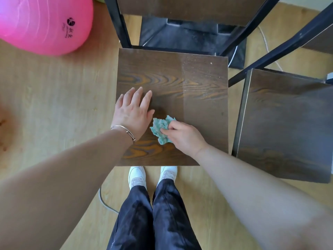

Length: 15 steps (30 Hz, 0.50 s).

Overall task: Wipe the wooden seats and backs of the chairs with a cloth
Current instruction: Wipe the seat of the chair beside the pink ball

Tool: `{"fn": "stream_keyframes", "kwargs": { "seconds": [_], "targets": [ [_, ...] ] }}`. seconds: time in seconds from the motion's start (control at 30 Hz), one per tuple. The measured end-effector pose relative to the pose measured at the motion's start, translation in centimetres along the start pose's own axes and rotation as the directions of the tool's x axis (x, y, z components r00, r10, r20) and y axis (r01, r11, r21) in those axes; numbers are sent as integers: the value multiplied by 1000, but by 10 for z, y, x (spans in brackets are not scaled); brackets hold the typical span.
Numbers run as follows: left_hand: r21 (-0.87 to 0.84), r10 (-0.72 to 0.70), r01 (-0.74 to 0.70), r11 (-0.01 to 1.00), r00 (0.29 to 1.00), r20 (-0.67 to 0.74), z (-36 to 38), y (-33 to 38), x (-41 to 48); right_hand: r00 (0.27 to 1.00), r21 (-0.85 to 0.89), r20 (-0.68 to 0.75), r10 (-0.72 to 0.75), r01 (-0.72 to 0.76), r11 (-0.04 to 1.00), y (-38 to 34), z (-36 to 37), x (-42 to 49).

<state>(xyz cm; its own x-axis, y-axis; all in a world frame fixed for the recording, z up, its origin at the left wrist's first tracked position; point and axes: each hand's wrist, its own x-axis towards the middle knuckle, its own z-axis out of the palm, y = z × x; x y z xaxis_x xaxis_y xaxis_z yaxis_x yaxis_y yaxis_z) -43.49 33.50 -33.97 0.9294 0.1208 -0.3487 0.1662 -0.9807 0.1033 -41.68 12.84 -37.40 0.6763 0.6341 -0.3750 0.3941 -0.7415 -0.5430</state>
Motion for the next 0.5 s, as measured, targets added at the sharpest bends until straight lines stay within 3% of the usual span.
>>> {"fn": "stream_keyframes", "kwargs": {
  "seconds": [0.13,0.37,0.5],
  "targets": [
    [-23,-28,27,999,999,-29,-9,3,26,987,134,-78,141,-130,982,4,-40,83],
    [-40,-58,57,998,997,-42,-21,10,60,988,-20,-152,30,-34,999,26,-96,180],
    [-35,-46,45,998,999,-27,-22,16,60,974,36,-206,100,-95,995,45,-114,192]
  ]
}}
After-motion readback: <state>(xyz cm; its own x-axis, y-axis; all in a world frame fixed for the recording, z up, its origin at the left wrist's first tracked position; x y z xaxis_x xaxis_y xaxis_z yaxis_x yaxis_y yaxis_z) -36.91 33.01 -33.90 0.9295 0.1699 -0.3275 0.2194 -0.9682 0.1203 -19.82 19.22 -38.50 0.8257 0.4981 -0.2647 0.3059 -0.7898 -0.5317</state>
